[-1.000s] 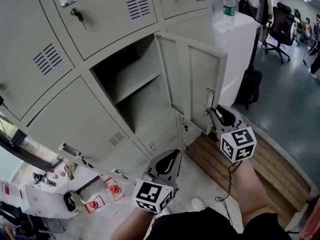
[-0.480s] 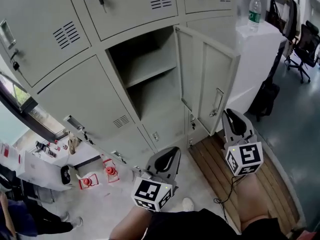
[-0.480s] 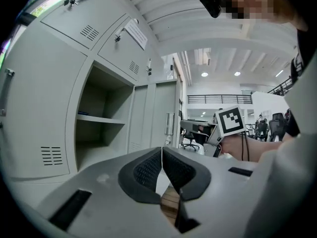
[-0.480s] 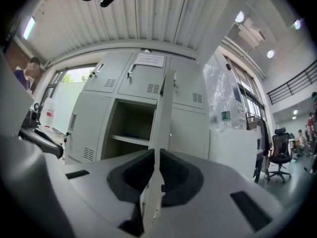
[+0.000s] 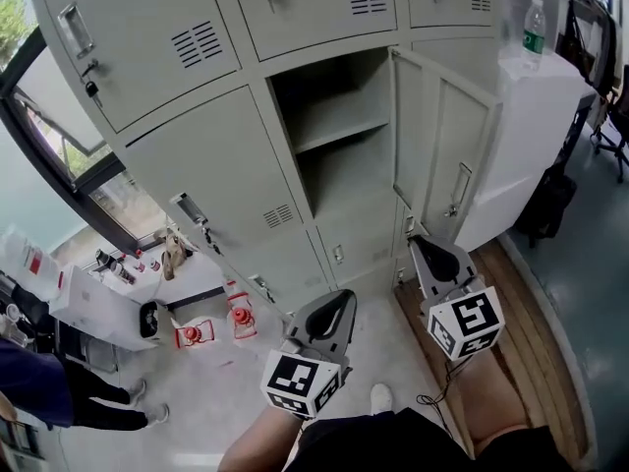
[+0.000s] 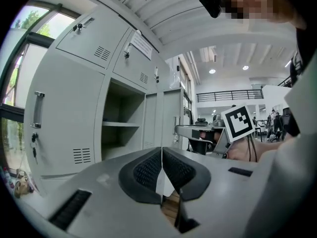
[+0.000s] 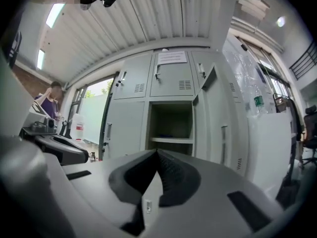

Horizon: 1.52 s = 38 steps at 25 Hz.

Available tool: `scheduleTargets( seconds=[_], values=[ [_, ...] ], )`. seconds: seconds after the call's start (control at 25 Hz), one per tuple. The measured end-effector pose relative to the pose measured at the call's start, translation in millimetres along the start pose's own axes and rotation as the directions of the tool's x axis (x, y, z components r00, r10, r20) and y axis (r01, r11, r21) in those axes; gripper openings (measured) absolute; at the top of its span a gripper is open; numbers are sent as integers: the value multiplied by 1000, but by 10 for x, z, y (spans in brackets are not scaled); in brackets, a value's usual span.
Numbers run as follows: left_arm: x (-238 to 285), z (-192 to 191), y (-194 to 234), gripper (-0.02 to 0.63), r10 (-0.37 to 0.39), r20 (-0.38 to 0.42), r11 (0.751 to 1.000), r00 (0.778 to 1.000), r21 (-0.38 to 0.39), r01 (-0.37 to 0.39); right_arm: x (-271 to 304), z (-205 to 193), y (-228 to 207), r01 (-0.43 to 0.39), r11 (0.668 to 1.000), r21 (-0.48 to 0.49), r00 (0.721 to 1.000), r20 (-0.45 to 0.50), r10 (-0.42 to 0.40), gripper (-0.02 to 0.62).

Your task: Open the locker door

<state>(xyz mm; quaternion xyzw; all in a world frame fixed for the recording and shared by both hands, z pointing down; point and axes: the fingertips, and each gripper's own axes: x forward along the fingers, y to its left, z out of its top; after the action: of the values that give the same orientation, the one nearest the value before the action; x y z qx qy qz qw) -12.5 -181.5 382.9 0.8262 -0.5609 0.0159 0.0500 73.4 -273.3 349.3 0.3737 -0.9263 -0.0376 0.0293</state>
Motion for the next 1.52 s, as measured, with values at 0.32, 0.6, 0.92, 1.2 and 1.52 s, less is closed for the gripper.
scheduleTargets(
  seconds=[0.32,0.6,0.92,1.2,1.52],
  values=[
    [-695,-98,136,20,-12,0,1000,1000,-20,12,-168,-99,831,-25,998,62,999,-40,27,54],
    [-1247,-236,79,20,-54,8,997,999,-46,54,-487,-197,1485,-16,998,65,997,-81,21,54],
    [-1588,-261,46,20,-66,32,996,997,-50,68,-728,-194,1854,3,999,52,995,-95,2,54],
    [-1672,-237,-33,20,-85,39,996,996,-36,86,-864,-200,1947,15,998,56,996,-91,-10,54],
    [-1735,-217,-98,20,-98,43,995,994,-28,99,-965,-197,2027,18,998,55,996,-93,-13,54]
  ],
)
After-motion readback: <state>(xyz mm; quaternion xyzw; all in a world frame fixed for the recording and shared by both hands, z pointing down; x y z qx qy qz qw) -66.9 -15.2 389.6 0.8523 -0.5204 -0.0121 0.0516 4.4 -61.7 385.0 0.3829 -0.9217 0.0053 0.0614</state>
